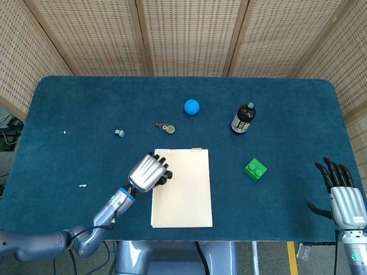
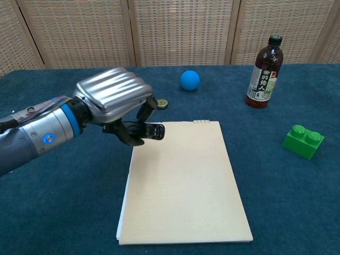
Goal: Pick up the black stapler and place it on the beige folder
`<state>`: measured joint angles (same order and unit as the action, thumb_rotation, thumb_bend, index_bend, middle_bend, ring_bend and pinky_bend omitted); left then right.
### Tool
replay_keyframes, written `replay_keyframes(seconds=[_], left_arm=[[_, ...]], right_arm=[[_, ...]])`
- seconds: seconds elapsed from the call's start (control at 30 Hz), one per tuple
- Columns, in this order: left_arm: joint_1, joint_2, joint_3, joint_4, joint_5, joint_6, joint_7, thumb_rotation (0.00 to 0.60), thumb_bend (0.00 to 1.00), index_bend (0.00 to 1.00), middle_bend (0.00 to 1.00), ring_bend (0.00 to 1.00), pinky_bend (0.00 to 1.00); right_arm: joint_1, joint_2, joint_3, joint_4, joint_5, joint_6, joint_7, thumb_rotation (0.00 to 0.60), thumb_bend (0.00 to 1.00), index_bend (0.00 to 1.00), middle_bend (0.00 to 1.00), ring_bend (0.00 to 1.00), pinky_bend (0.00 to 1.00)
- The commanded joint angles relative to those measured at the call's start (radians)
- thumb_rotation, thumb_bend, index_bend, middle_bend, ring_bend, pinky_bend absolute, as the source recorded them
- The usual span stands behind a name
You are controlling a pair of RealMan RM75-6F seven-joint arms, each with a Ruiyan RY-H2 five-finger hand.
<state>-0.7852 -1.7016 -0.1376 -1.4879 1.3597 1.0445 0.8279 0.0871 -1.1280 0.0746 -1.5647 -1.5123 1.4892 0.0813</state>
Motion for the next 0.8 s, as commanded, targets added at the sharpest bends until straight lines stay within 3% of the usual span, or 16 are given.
replay_keyframes(seconds=[0.03,0.27,0.5,0.63,0.8], left_arm=[[-0.037,-0.038,0.001,0.012,-0.002,-0.034,0.055,0.600,0.53,0.81,0.54,0.56,0.56],[-0.066,-0.097,0.035,0.044,-0.006,-0.069,0.127,0.600,0.50,0.81,0.54,0.56,0.55],[-0.075,-0.117,0.059,0.078,0.002,-0.071,0.172,0.600,0.36,0.80,0.50,0.54,0.52],[-0.075,-0.126,0.064,0.089,0.019,-0.055,0.172,0.600,0.27,0.75,0.43,0.46,0.45],[-0.070,-0.137,0.075,0.118,0.046,-0.029,0.184,0.600,0.20,0.59,0.26,0.29,0.31]], right_arm=[[-0.001,0.002,0.005,0.007,0.002,0.004,0.016,0.600,0.14,0.13,0.00,0.00,0.00],[-0.004,0.008,0.009,0.012,0.001,0.015,0.048,0.600,0.14,0.13,0.00,0.00,0.00],[-0.006,0.006,0.011,0.013,-0.001,0.022,0.056,0.600,0.13,0.14,0.00,0.00,0.00],[-0.004,0.003,0.009,0.013,-0.002,0.017,0.051,0.600,0.13,0.15,0.00,0.00,0.00],[-0.004,0.001,0.008,0.012,-0.004,0.018,0.046,0.600,0.13,0.15,0.00,0.00,0.00]])
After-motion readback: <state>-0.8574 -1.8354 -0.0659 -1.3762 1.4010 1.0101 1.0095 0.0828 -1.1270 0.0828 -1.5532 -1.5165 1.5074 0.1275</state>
